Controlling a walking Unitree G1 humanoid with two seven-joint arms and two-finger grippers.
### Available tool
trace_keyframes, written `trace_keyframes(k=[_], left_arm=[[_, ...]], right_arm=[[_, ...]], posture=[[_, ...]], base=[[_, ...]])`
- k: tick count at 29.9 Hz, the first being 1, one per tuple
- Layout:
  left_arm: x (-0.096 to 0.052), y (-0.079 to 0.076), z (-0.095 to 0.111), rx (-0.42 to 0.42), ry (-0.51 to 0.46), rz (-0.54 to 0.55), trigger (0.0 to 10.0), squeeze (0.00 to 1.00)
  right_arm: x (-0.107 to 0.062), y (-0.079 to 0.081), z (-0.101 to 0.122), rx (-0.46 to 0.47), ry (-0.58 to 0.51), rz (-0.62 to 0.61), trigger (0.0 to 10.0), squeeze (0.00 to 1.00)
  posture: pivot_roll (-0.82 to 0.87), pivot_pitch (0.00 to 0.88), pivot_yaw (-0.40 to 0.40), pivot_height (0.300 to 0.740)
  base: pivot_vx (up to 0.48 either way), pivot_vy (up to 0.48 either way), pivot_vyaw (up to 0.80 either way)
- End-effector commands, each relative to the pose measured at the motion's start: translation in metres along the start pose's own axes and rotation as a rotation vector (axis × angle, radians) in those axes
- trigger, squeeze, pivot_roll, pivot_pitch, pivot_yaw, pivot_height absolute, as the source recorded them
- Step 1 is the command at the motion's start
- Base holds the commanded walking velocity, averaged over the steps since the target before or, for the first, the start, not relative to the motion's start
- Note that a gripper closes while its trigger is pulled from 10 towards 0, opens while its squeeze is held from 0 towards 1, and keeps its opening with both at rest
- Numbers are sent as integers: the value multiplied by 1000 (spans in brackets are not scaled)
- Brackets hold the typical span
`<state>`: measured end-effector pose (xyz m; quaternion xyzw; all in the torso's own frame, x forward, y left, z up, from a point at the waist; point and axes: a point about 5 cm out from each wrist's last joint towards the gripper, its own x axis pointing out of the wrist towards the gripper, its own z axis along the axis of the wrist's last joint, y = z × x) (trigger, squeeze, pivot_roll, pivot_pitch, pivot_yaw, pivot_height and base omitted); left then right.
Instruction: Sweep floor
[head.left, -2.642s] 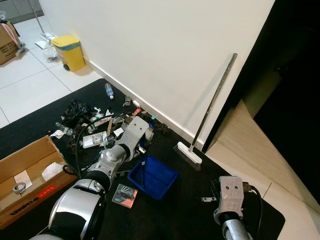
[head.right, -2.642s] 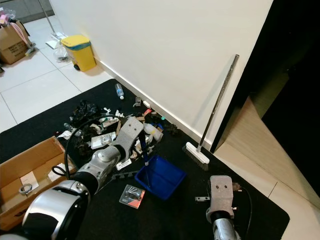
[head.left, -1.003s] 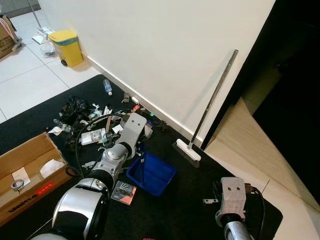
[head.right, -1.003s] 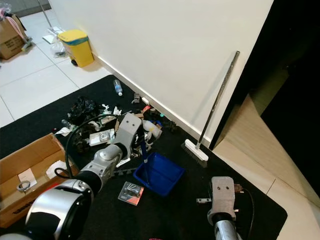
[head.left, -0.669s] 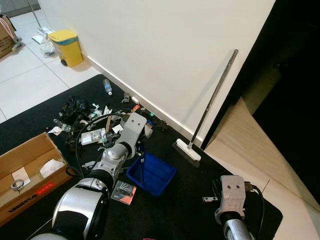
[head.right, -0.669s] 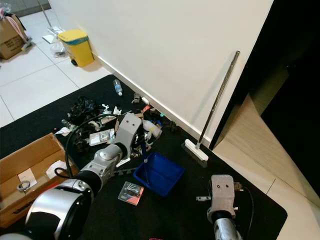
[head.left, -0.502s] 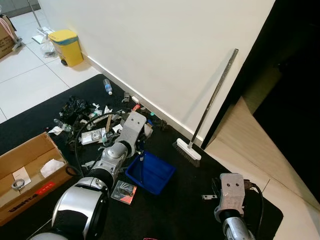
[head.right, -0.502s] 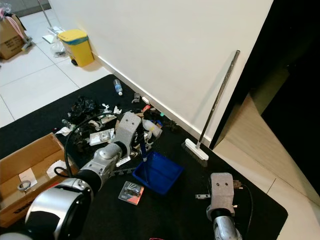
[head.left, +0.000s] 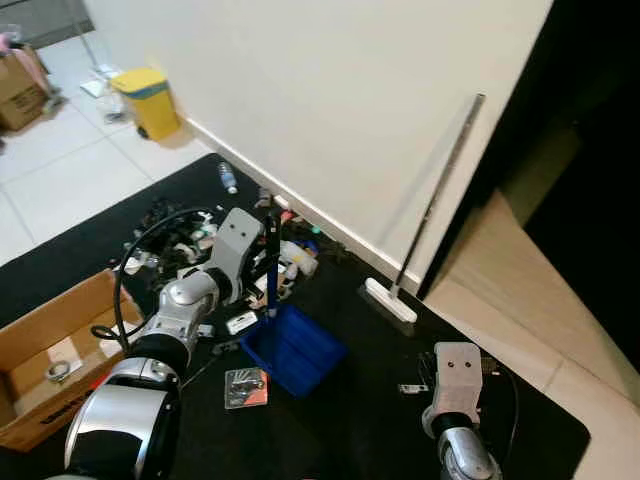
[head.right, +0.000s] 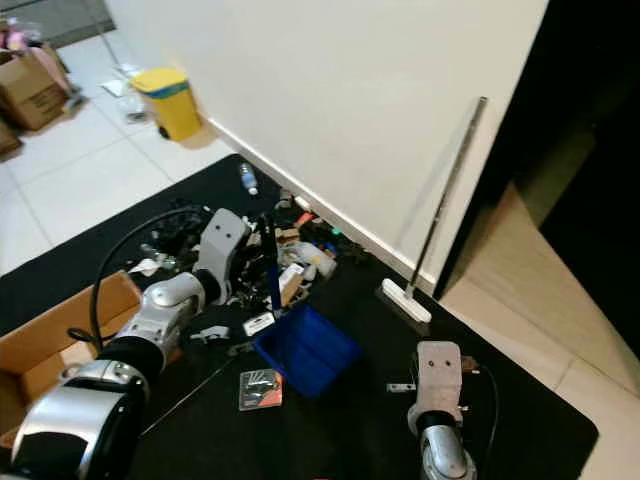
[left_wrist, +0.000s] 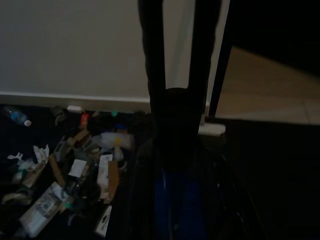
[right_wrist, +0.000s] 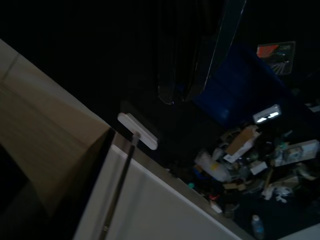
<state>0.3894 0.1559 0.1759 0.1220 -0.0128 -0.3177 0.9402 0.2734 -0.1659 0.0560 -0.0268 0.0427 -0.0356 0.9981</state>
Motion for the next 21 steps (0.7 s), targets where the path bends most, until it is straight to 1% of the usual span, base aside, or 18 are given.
trace_keyframes(k=[1,3,4,5,7,8,9,12,14,15,16,17,18,19,20,21], left_arm=[[-9,7,0,-22,-21,-8,10000,0],[-13,6,-2,-89,-30,-59,10000,0],[-13,6,-2,-89,-30,-59,10000,0],[-18,1,-10,-69,1,-89,10000,0],[-20,-4,-16,31,29,-84,10000,0],[-20,-4,-16,31,29,-84,10000,0],[-20,-8,-18,70,31,-91,10000,0],[-21,-25,-20,69,-13,-158,10000,0],[-21,-39,-21,75,-49,-204,10000,0],[-21,-49,-23,84,-70,-228,10000,0],[-22,-57,-24,86,-83,-245,10000,0],[-22,-57,-24,86,-83,-245,10000,0],[-22,-64,-26,83,-85,-257,10000,0],[-22,-64,-26,83,-85,-257,10000,0],[-23,-72,-29,68,-77,-275,10000,0],[-24,-76,-31,56,-69,-286,10000,0]], right_arm=[[-6,-1,-11,2,38,-7,10000,0],[-4,-3,-10,-1,34,-11,10000,0],[-4,-3,-10,-1,34,-11,10000,0],[-3,-7,-11,-6,31,-18,10000,0],[-3,-10,-11,-10,28,-23,10000,0],[-3,-10,-11,-10,28,-23,10000,0],[-3,-11,-11,-11,27,-26,10000,0],[-2,-12,-11,-12,26,-29,10000,0],[-1,-12,-11,-12,26,-30,10000,0],[-1,-11,-11,-11,26,-30,10000,0],[-1,-11,-11,-11,25,-29,10000,0],[-1,-11,-11,-11,25,-29,10000,0],[0,-10,-11,-9,24,-30,10000,0],[0,-10,-11,-9,24,-30,10000,0],[0,-10,-11,-6,22,-33,10000,0],[0,-9,-11,-3,21,-35,10000,0]], posture=[[-83,229,106,740],[-89,217,108,740],[-89,217,108,740],[-97,201,109,740],[-97,197,109,740],[-97,197,109,740],[-94,196,106,740],[-91,196,104,740],[-85,196,102,740],[-83,196,106,740],[-83,196,106,740],[-83,196,106,740],[-84,195,108,740],[-84,195,108,740],[-86,193,115,740],[-87,190,117,740]], base=[[0,0,0],[0,0,0],[0,0,0],[0,0,0],[0,0,0],[0,0,0],[0,0,0],[0,0,0],[0,0,0],[0,0,0],[0,0,0],[0,0,0],[0,0,0],[0,0,0],[0,0,0],[0,0,0]])
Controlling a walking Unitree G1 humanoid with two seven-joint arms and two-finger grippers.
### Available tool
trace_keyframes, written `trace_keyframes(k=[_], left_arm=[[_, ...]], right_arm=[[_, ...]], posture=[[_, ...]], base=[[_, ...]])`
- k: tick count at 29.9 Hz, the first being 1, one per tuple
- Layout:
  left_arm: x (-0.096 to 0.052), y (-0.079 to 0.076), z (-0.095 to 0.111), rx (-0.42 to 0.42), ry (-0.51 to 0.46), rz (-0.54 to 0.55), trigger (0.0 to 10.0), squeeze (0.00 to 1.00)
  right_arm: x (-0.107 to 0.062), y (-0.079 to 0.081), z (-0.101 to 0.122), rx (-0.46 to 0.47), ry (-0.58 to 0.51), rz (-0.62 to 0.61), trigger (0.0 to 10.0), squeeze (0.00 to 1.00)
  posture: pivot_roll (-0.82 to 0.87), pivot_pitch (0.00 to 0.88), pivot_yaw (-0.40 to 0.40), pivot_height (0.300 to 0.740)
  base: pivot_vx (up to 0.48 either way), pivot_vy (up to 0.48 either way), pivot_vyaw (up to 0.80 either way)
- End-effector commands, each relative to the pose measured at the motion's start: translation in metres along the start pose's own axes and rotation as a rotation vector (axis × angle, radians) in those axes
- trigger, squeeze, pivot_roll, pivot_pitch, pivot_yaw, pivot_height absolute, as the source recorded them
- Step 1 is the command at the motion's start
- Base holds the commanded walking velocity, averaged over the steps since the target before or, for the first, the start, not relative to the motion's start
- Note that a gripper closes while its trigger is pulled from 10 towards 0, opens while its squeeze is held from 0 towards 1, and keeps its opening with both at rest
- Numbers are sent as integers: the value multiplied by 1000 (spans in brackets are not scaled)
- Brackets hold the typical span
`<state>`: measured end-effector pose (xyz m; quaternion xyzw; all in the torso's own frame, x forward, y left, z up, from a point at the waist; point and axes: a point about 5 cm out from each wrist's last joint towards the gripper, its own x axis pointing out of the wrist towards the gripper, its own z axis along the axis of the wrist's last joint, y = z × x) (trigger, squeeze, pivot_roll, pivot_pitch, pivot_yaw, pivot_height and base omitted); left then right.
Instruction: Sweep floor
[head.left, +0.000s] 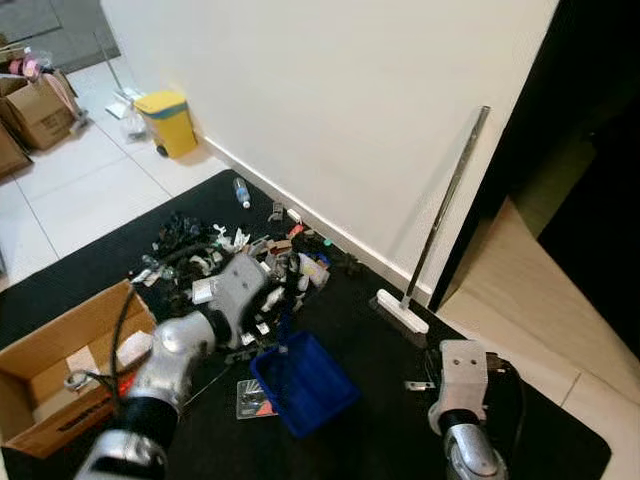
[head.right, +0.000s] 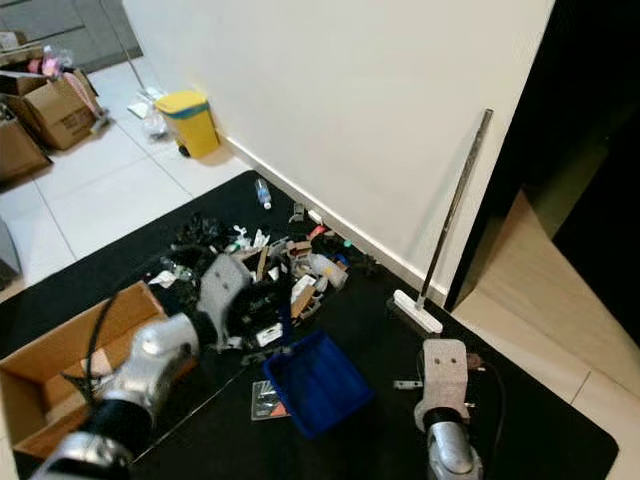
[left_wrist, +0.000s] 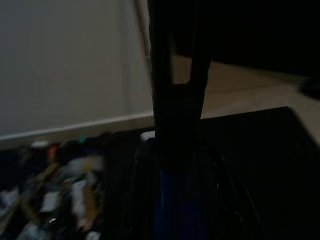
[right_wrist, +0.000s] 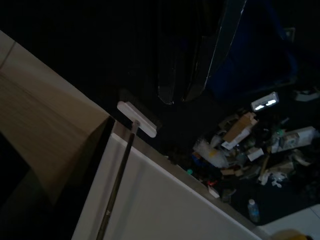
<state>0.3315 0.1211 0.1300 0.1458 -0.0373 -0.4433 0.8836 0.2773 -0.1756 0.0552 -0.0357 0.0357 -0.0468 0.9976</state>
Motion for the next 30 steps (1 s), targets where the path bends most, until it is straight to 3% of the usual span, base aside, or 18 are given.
trace_keyframes(k=[1,5,11,12,18,19,24,30], left_arm=[[1,-9,0,-44,-25,-14,10000,0],[3,-9,3,-109,-63,55,10000,0],[0,-7,-1,-91,-58,130,10000,0],[-5,-12,-10,-86,-29,156,10000,0],[-11,-21,-17,-119,-26,183,10000,0],[-14,-28,-27,-166,8,207,10000,0],[-18,-36,-41,-219,56,251,10000,0],[-18,-41,-47,-133,95,271,10000,0]], right_arm=[[-5,1,-10,16,35,-14,10000,0],[-6,2,-12,20,37,-16,10000,0],[-7,2,-14,21,40,-14,10000,0],[-6,1,-13,19,39,-12,10000,0],[-5,1,-13,15,38,-7,10000,0],[-4,2,-13,14,38,-1,10000,0],[-2,5,-12,15,36,9,10000,0],[-3,7,-13,15,38,19,10000,0]], posture=[[-89,190,120,740],[-88,186,116,740],[-88,183,109,740],[-88,183,104,740],[-78,182,93,740],[-75,181,89,740],[-73,181,84,740],[-71,186,79,740]], base=[[0,0,0],[0,0,0],[0,0,0],[0,0,0],[0,0,0],[0,0,0],[0,0,0],[0,0,0]])
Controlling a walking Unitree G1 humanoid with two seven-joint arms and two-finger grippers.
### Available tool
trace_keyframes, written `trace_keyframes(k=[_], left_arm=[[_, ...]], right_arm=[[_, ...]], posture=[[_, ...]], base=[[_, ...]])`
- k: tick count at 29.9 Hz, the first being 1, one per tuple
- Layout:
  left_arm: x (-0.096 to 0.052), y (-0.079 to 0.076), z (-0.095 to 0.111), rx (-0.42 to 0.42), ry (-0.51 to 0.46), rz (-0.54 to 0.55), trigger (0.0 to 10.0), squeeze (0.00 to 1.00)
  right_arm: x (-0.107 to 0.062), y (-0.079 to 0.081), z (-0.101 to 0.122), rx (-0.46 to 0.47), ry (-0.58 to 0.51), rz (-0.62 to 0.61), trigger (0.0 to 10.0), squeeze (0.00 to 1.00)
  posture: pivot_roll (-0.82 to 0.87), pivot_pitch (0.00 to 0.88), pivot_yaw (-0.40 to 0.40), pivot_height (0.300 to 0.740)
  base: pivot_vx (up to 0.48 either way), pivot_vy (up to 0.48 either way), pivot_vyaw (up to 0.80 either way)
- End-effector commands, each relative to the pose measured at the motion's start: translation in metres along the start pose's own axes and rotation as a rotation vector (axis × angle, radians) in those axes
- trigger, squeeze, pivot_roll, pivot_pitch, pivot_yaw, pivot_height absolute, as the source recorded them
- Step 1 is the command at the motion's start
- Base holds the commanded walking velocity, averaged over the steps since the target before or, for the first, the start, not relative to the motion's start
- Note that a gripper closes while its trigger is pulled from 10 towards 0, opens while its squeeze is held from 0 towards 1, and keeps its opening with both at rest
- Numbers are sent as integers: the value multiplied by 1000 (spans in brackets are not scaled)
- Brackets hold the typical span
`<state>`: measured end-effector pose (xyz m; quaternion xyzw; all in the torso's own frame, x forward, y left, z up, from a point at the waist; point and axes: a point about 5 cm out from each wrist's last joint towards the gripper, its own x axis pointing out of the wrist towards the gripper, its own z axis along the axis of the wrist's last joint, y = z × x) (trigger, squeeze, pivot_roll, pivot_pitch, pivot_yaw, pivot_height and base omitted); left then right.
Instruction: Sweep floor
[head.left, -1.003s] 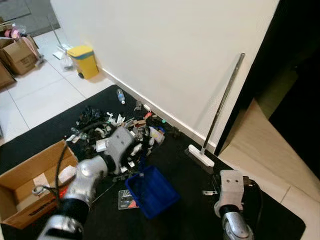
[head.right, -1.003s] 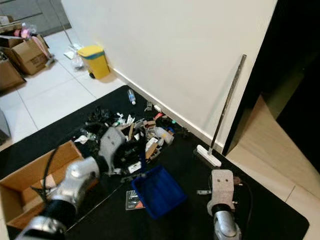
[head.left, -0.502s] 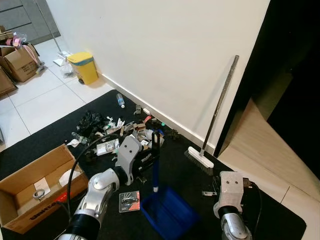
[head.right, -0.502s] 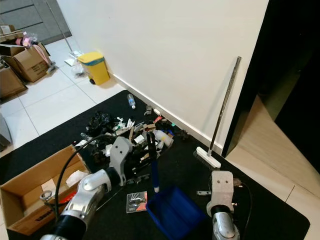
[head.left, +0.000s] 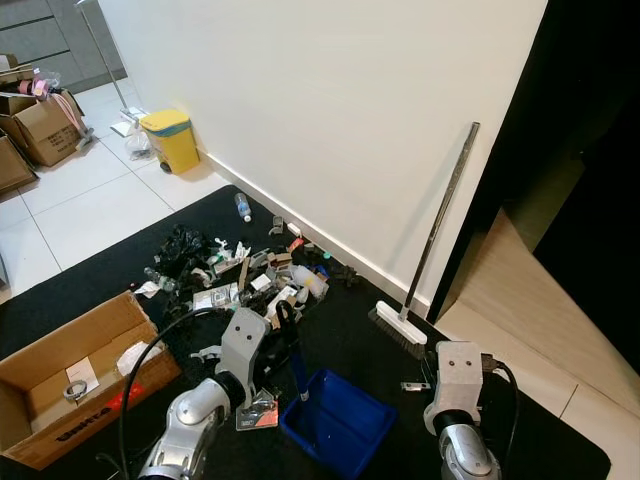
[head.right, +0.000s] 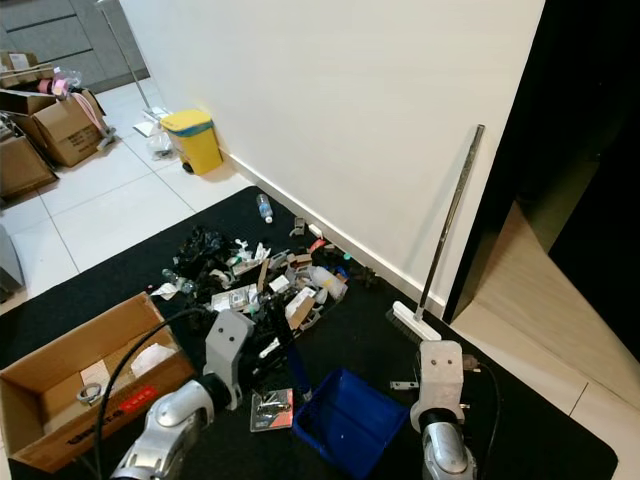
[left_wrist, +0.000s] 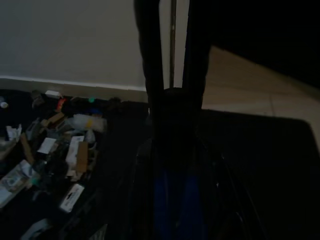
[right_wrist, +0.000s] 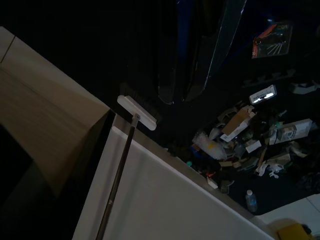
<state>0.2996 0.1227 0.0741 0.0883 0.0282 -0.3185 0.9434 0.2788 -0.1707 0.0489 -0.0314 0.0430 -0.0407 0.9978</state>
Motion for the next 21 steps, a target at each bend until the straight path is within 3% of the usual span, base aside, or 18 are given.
trace_keyframes(k=[1,21], left_arm=[[-2,-1,2,42,-19,8,10000,0],[5,-1,11,19,-45,-7,10000,0]], right_arm=[[-4,1,-7,7,23,6,10000,0],[-7,1,-10,11,29,0,10000,0]], posture=[[-71,186,79,740],[-73,196,87,740]], base=[[0,0,0],[0,0,0]])
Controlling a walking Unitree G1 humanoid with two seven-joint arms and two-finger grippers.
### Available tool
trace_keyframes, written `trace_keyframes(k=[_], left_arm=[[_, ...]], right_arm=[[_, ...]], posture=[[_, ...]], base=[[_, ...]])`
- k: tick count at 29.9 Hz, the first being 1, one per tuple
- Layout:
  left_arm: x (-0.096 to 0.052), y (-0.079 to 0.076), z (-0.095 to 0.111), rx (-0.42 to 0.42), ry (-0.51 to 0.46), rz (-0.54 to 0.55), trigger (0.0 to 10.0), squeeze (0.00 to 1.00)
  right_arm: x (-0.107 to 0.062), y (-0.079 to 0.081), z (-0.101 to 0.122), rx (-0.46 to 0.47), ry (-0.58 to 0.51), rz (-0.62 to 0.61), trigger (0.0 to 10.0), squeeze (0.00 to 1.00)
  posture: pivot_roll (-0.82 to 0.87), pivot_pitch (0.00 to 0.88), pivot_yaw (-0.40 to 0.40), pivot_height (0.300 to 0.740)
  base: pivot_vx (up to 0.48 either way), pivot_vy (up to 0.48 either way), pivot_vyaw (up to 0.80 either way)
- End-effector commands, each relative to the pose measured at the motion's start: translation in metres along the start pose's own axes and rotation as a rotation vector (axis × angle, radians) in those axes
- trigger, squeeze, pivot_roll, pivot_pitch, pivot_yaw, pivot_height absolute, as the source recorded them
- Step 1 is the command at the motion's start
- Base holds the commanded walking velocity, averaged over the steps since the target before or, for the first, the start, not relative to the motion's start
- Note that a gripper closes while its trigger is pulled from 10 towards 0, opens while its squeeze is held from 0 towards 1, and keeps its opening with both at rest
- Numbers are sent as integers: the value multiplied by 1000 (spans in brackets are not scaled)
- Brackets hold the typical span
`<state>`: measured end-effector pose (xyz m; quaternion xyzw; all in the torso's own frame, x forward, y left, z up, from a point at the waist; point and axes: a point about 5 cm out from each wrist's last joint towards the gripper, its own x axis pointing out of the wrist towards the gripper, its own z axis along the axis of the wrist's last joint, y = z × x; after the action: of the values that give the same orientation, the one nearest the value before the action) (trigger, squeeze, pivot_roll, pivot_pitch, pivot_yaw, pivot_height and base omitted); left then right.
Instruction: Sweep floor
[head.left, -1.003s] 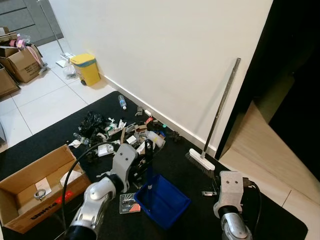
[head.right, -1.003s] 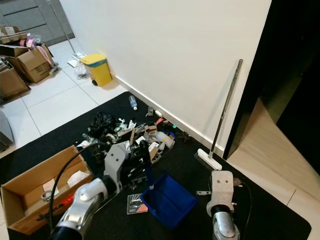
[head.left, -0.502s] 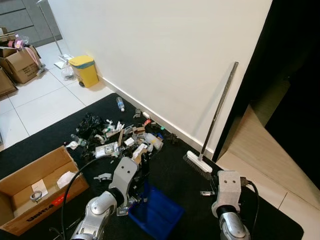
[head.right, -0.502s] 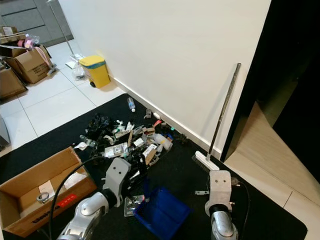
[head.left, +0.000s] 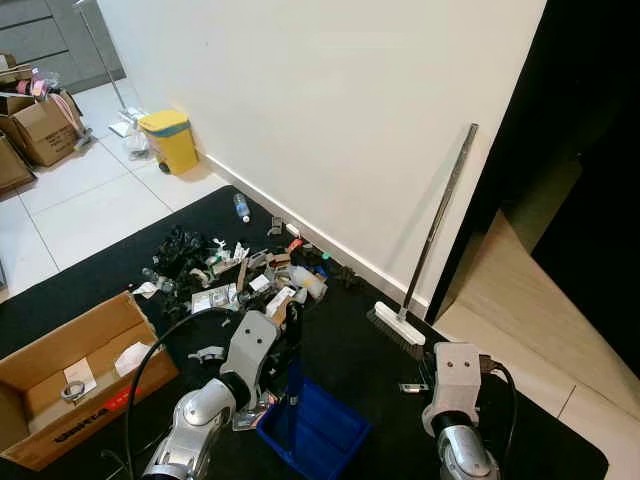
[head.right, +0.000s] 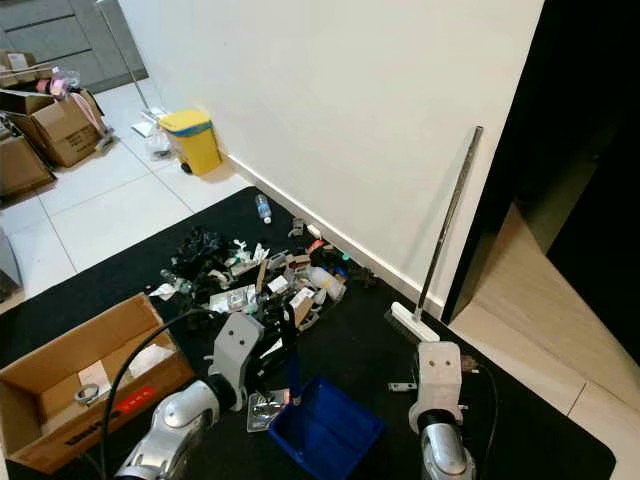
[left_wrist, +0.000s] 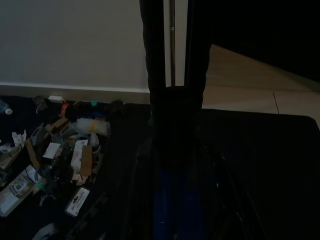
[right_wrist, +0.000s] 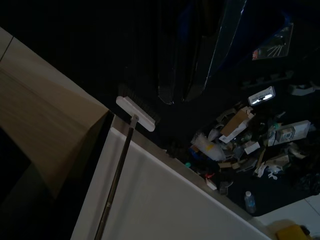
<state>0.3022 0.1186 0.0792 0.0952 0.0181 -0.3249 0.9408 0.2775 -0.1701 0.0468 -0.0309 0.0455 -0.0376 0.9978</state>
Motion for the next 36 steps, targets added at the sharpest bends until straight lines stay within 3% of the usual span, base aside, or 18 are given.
trace_keyframes(k=[1,6,7,8,9,19,20,30,35,36], left_arm=[[2,-1,4,2,-28,2,10000,0],[4,-4,6,-24,-40,-12,10000,0],[4,-5,6,-22,-40,-17,10000,925],[4,-5,6,-22,-40,-17,10000,925],[3,-8,4,-27,-35,-35,10000,1000],[-3,-8,-5,-64,6,-16,10000,1000],[-4,-8,-7,-82,12,-14,10000,0],[-16,-5,-35,-250,85,53,10000,0],[-7,-12,-41,-284,110,22,10000,0],[1,-15,-42,-280,132,9,10000,0]], right_arm=[[-5,0,-8,10,24,-5,10000,0],[-4,1,-7,11,21,-5,10000,0],[-4,1,-7,11,21,-5,10000,0],[-4,1,-7,11,21,-5,10000,0],[-4,1,-7,10,21,-3,10000,0],[-6,1,-9,10,26,-2,10000,0],[-6,1,-9,10,26,-2,10000,0],[-4,2,-8,5,28,12,10000,0],[-2,3,-7,3,27,20,10000,0],[-1,3,-5,-1,25,26,10000,0]], posture=[[-72,195,87,740],[-70,194,87,740],[-70,194,88,740],[-70,194,88,740],[-72,194,88,740],[-69,191,90,740],[-68,190,89,740],[-66,190,72,740],[-70,200,55,740],[-81,207,48,740]], base=[[0,0,0],[0,0,0],[0,0,0],[0,0,0],[0,0,0],[0,0,0],[0,0,0],[0,0,0],[0,0,0],[0,0,0]])
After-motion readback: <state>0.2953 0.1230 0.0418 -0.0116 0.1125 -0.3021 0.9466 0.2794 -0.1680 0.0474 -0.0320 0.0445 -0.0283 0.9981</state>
